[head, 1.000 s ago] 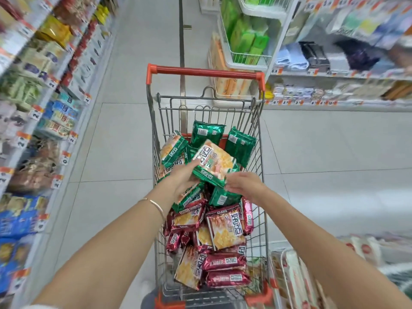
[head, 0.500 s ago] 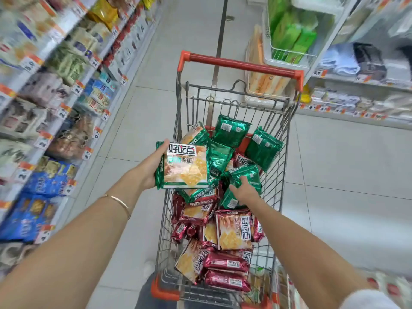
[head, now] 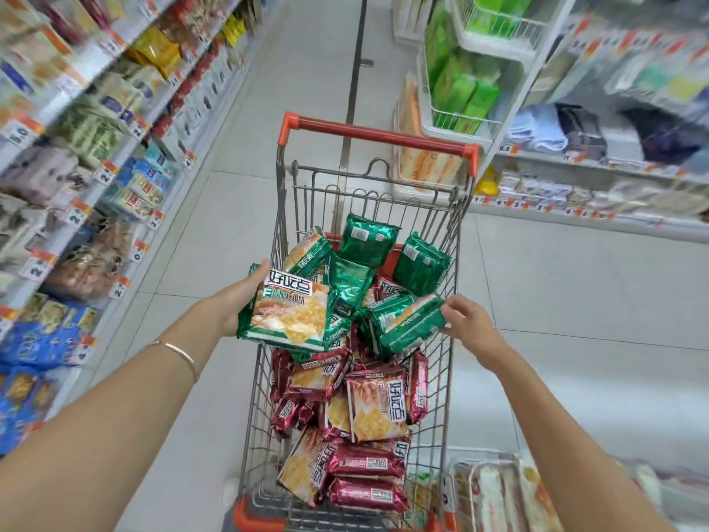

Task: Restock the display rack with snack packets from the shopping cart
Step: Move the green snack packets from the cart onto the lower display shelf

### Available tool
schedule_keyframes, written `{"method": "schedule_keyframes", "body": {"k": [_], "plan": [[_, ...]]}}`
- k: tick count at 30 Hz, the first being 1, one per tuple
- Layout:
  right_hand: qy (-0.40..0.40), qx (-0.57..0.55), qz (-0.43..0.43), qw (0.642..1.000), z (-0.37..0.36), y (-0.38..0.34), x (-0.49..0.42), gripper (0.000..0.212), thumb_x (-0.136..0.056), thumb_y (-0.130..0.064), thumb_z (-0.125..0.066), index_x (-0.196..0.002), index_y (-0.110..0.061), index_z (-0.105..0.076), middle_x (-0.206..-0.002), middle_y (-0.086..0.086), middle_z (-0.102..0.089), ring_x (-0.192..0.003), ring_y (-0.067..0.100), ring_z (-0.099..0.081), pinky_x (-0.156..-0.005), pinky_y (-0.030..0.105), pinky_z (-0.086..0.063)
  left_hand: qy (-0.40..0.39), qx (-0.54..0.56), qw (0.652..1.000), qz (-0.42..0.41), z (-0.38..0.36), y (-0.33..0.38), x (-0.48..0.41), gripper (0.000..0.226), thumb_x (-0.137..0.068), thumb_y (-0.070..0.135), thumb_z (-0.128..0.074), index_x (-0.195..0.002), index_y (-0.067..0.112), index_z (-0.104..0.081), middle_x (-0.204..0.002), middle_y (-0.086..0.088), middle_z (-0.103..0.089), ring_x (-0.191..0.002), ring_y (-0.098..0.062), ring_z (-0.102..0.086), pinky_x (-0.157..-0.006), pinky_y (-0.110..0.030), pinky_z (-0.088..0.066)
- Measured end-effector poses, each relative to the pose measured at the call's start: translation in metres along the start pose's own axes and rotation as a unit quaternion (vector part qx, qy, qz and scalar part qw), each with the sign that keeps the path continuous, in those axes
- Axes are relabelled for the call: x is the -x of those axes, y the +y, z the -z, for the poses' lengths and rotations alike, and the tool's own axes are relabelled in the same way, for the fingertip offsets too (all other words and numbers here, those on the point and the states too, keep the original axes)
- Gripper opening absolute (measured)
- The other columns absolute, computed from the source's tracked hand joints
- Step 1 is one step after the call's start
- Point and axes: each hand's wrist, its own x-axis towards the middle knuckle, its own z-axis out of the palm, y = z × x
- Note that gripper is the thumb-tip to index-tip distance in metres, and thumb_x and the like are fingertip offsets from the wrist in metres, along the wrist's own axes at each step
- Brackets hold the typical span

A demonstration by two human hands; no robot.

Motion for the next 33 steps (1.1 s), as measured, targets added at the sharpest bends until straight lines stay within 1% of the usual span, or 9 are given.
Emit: {"method": "schedule_keyframes", "body": {"k": [4,8,11,16,19,22,25,29,33], "plan": [[-0.085,-0.186,0.018,0.979,0.037,-0.038,0.018,0.012,-0.096,-0.017,-0.059,-0.094,-0.006,-0.055,-0.105,0.014,-0.065,-0.101,0.025,-0.064,-0.095,0.037,-0.056,-0.026,-0.039,0.999,-0.004,-0.022,0.007,0.007,0.057,-0.094,0.065,-0.042,-0.078,0.012,-0.058,-0.065,-0.01,-0.073,-0.05,-0.024,-0.07,-0.042,-0.028,-0.054],[-0.163,-0.354,0.01,0.921,0.033,-0.055,0.027,0.04,-0.082,-0.023,-0.076,-0.112,-0.008,-0.054,-0.12,0.016,-0.066,-0.109,0.028,-0.065,-0.092,0.035,-0.055,-0.086,-0.045,0.995,0.0,-0.041,0.018,0.017,0.061,-0.084,0.07,-0.056,-0.105,0.013,-0.061,-0.089,-0.014,-0.077,-0.07,-0.03,-0.074,-0.059,-0.035,-0.059],[-0.198,-0.359,0.001,0.912,0.007,-0.055,0.033,0.043,-0.092,-0.024,-0.061,-0.13,-0.007,-0.05,-0.128,0.015,-0.062,-0.118,0.027,-0.059,-0.094,0.036,-0.051,-0.104,-0.044,0.994,0.003,-0.052,0.019,0.027,0.067,-0.072,0.068,-0.069,-0.105,0.011,-0.056,-0.092,-0.015,-0.075,-0.079,-0.033,-0.072,-0.071,-0.042,-0.058],[-0.231,-0.419,-0.01,0.878,-0.028,-0.04,0.039,0.07,-0.084,-0.034,-0.079,-0.135,-0.022,-0.033,-0.157,0.028,-0.023,-0.145,0.042,-0.029,-0.111,0.055,-0.039,-0.103,-0.073,0.992,0.023,-0.05,0.003,0.044,0.061,-0.085,0.069,-0.056,-0.091,0.008,-0.06,-0.082,-0.013,-0.074,-0.072,-0.027,-0.071,-0.075,-0.039,-0.055],[-0.255,-0.386,-0.013,0.887,-0.038,-0.041,0.049,0.079,-0.078,-0.036,-0.084,-0.137,-0.013,-0.037,-0.149,0.028,-0.028,-0.138,0.041,-0.033,-0.107,0.055,-0.043,-0.129,-0.048,0.99,0.026,-0.044,-0.006,0.051,0.051,-0.091,0.061,-0.056,-0.09,0.009,-0.059,-0.081,-0.01,-0.073,-0.075,-0.025,-0.069,-0.088,-0.042,-0.05],[-0.273,-0.295,-0.005,0.916,-0.047,-0.054,0.065,0.091,-0.071,-0.045,-0.085,-0.147,-0.019,-0.041,-0.15,0.018,-0.043,-0.133,0.035,-0.041,-0.112,0.061,-0.027,-0.178,-0.048,0.983,0.017,-0.037,-0.004,0.068,0.077,-0.073,0.078,-0.062,-0.104,0.008,-0.064,-0.106,-0.016,-0.072,-0.097,-0.033,-0.068,-0.091,-0.044,-0.053],[-0.258,-0.262,-0.014,0.93,-0.056,-0.068,0.087,0.071,-0.065,-0.045,-0.088,-0.127,-0.026,-0.059,-0.128,0.01,-0.066,-0.113,0.027,-0.064,-0.101,0.054,-0.044,-0.233,-0.075,0.97,0.014,-0.032,-0.001,0.097,0.09,-0.063,0.079,-0.065,-0.124,0.013,-0.058,-0.118,-0.021,-0.07,-0.109,-0.038,-0.067,-0.095,-0.05,-0.05],[-0.114,-0.323,-0.074,0.937,-0.072,-0.071,0.12,0.034,-0.087,-0.03,-0.064,-0.118,-0.019,-0.059,-0.093,0.012,-0.075,-0.077,0.024,-0.073,-0.063,0.039,-0.062,-0.261,-0.135,0.955,-0.04,-0.031,-0.009,0.13,0.038,-0.084,0.06,-0.056,-0.099,0.026,-0.052,-0.094,-0.013,-0.073,-0.108,-0.033,-0.06,-0.103,-0.051,-0.044],[-0.067,-0.372,-0.158,0.912,-0.08,-0.052,0.164,0.084,-0.069,-0.069,-0.065,-0.128,-0.009,-0.061,-0.125,0.02,-0.066,-0.118,0.036,-0.06,-0.102,0.055,-0.044,-0.267,-0.145,0.951,-0.053,-0.029,-0.028,0.147,0.042,-0.089,0.055,-0.055,-0.106,0.016,-0.058,-0.078,-0.01,-0.075,-0.082,-0.025,-0.068,-0.074,-0.038,-0.053]]}}
